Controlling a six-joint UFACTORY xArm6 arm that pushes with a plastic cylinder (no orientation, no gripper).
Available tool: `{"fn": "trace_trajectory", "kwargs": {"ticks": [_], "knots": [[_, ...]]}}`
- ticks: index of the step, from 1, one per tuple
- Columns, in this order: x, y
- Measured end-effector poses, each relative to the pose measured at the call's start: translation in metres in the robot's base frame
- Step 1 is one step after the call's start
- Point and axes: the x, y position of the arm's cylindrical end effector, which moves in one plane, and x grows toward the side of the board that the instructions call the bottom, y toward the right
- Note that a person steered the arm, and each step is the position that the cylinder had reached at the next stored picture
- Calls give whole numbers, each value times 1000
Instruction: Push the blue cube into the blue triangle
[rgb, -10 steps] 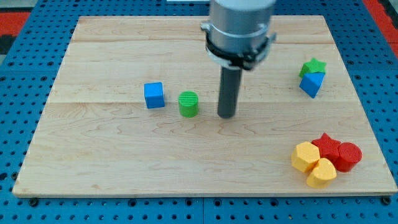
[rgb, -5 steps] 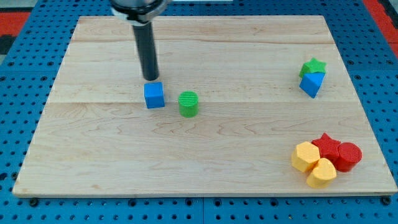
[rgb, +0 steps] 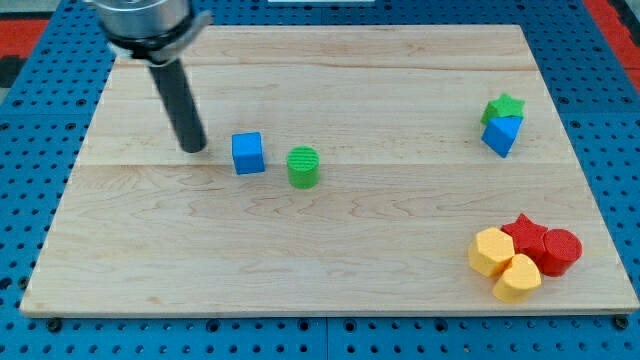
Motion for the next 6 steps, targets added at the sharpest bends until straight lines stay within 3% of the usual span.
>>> {"fn": "trace_trajectory", "kwargs": {"ticks": [3,6], "knots": [[19,28],[6,150]]}}
